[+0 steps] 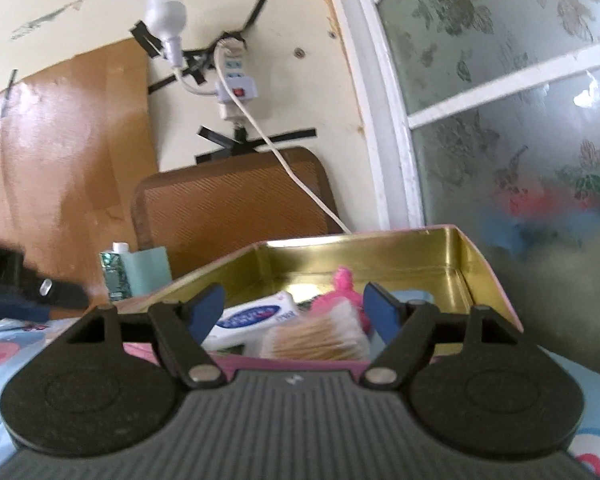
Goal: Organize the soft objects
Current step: 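Move the left gripper out of the tin back over the table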
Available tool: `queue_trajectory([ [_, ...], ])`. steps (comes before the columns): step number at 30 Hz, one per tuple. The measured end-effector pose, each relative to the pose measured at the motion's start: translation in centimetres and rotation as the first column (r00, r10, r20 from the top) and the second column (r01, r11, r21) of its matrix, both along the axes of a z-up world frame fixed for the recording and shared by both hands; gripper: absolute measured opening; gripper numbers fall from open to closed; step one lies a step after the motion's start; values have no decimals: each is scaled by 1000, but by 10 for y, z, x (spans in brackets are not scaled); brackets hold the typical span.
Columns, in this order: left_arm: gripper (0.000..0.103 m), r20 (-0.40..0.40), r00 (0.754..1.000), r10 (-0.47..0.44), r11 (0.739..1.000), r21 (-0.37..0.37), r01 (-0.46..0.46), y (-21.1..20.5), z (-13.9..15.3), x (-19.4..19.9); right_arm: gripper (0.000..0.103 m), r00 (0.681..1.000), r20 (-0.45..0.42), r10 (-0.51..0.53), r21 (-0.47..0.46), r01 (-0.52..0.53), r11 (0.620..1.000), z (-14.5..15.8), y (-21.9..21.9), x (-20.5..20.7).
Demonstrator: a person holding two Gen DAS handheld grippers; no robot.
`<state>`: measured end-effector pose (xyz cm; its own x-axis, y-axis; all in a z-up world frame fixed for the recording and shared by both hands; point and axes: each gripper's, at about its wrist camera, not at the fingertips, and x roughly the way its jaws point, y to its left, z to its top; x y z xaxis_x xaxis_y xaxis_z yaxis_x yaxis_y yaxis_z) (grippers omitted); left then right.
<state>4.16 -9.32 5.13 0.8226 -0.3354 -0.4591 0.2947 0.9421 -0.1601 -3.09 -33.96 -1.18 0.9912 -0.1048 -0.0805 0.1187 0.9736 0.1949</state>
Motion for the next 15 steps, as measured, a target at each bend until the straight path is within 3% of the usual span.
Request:
queue_trajectory([
  [4, 79, -13, 990, 141, 986, 94, -140, 51, -17, -6, 78, 998, 35, 58, -34, -56, 998, 7, 18, -6],
  [8, 79, -44, 953, 301, 941, 179, -289, 111, -30, -10, 78, 971, -1, 241, -89, -240, 967, 13, 50, -10],
  [13, 81, -74, 893, 444, 880, 223, -420, 170, -50, -15, 78, 863, -143, 485, -83, -499, 863, 18, 102, 5],
  [15, 82, -120, 889, 442, 895, 130, -427, 187, -53, -18, 78, 821, -198, 535, -78, -558, 827, 20, 123, 18],
])
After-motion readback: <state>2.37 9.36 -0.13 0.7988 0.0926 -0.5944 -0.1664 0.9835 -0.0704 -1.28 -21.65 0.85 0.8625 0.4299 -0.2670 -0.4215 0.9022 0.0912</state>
